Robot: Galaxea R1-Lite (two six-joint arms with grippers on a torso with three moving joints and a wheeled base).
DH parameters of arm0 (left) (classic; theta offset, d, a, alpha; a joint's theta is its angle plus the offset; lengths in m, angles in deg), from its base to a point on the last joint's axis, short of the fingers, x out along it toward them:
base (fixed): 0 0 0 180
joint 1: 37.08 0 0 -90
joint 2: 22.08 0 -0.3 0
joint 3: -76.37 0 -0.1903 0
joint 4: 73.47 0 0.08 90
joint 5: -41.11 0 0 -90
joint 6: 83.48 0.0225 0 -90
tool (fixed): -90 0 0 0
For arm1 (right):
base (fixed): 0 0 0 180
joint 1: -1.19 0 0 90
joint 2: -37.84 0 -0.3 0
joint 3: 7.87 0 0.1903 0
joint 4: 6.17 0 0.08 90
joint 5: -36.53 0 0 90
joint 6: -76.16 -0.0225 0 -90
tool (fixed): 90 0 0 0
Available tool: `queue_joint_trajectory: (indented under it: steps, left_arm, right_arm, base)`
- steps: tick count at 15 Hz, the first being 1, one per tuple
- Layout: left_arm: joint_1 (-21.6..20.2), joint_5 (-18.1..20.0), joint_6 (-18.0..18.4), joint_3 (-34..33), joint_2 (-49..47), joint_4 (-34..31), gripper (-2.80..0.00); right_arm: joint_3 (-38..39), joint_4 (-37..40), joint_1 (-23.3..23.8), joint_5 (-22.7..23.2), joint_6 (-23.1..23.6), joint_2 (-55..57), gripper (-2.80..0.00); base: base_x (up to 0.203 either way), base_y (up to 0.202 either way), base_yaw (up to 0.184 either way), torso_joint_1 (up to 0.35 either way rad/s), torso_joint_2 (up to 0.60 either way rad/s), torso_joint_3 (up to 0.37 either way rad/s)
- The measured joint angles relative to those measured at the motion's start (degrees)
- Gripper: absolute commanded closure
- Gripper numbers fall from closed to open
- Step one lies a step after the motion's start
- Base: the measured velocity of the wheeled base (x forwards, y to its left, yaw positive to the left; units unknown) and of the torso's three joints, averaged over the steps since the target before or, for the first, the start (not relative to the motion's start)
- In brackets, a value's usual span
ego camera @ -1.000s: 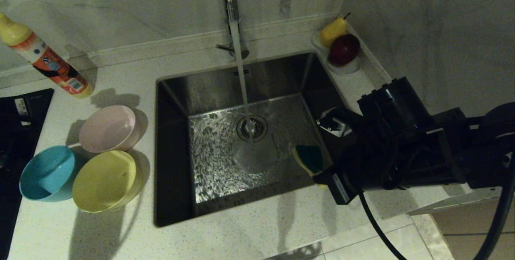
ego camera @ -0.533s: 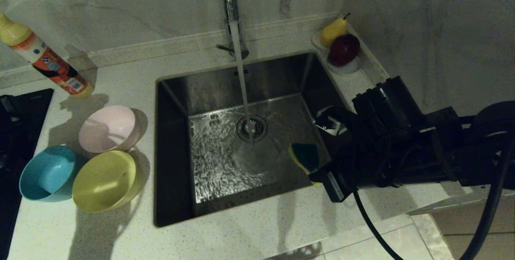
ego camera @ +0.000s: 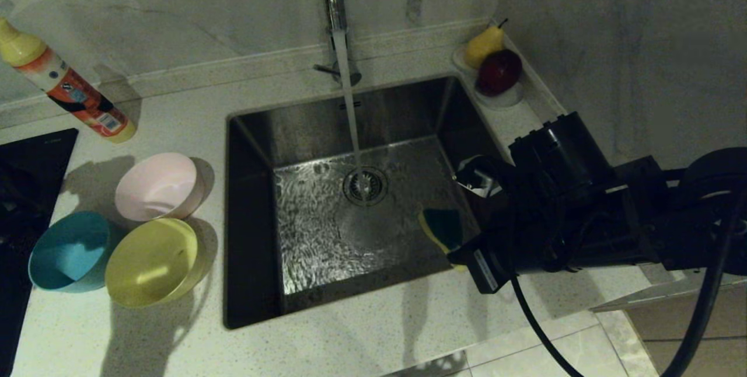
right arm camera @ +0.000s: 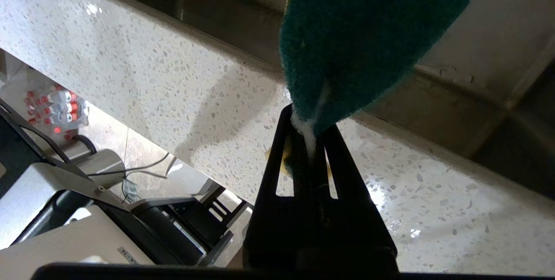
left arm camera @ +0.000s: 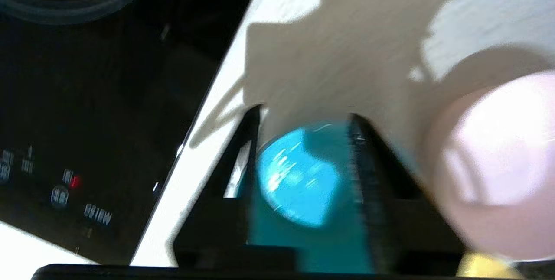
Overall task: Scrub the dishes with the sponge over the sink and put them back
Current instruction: Pick up a bowl and the sponge
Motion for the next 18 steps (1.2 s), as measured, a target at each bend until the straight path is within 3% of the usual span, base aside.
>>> queue_joint_trajectory:
  steps: [7, 11, 18]
  left_arm:
    - [-3.3, 0.3, -1.0, -4.6, -1.8, 1.5, -2.80]
    - [-3.5, 4.1, -2.7, -5.5, -2.5, 1.4, -2.80]
    - [-4.0, 3.8, -4.3, -7.0, -6.1, 2.5, -2.80]
  right_arm:
    - [-0.1, 0.0, -0.1, 0.0, 0.0, 0.4, 0.00]
    - [-0.1, 0.0, 0.0, -0.1, 0.0, 0.4, 0.00]
    - [-0.3, -0.1, 0.0, -0.1, 0.0, 0.9, 0.00]
  base:
    - [0.000, 0.000, 0.000, 0.000, 0.00, 0.000]
    - [0.000, 0.000, 0.000, 0.000, 0.00, 0.000]
    - [0.000, 0.000, 0.000, 0.000, 0.00, 0.000]
